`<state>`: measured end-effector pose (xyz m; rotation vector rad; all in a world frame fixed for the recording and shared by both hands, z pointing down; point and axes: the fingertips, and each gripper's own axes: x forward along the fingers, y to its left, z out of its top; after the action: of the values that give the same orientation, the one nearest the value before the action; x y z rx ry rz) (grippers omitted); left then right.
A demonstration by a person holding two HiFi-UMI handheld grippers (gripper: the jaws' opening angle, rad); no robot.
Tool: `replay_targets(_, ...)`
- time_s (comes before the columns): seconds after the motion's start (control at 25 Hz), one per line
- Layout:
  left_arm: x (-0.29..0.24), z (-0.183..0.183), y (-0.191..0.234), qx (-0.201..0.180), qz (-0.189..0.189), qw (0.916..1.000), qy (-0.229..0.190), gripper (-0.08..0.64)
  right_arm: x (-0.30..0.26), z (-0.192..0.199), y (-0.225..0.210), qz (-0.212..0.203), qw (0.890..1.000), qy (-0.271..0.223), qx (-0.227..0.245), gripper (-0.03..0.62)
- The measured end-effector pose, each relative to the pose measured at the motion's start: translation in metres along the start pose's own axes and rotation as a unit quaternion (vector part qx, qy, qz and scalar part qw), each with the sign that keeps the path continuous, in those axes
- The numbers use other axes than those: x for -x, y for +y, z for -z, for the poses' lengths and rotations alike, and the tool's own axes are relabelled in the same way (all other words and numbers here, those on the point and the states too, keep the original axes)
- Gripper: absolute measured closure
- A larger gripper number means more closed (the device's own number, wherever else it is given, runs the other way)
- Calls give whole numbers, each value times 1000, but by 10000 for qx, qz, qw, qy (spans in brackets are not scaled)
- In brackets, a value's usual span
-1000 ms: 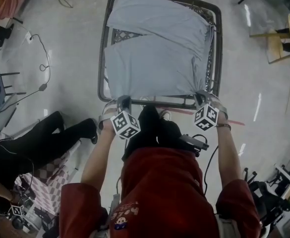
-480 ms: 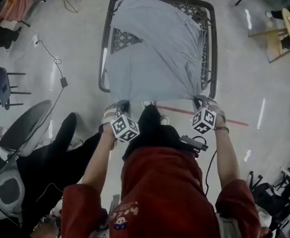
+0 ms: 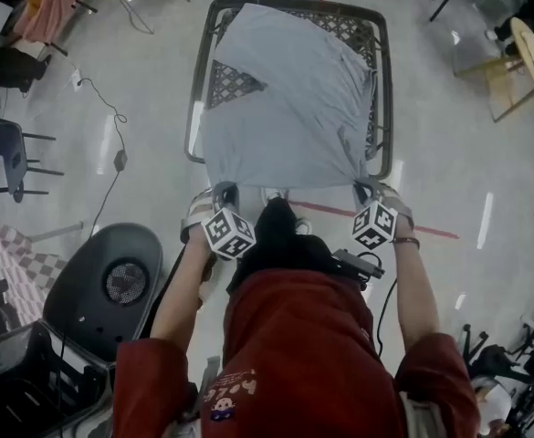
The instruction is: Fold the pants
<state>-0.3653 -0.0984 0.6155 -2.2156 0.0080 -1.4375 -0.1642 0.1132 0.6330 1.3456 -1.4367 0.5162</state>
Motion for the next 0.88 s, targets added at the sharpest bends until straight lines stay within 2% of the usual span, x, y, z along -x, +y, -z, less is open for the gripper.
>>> replay_targets(0.16, 8, -24, 21, 49, -282, 9995, -127, 546, 11, -12, -18, 213, 9996, -189, -5, 583)
replay_targets(0.36, 9, -55, 57, -69, -563, 9980, -293, 546, 19, -32, -55, 515, 9979, -386, -27, 582)
replay_targets(0.64, -3, -80, 117, -336, -810, 9953, -413, 546, 19, -50, -113, 865, 9949, -474, -188, 583)
replay_targets(0.88, -22, -98, 185, -530, -892, 9931, -554, 546, 8, -68, -165, 1073, 9932, -339, -312, 583)
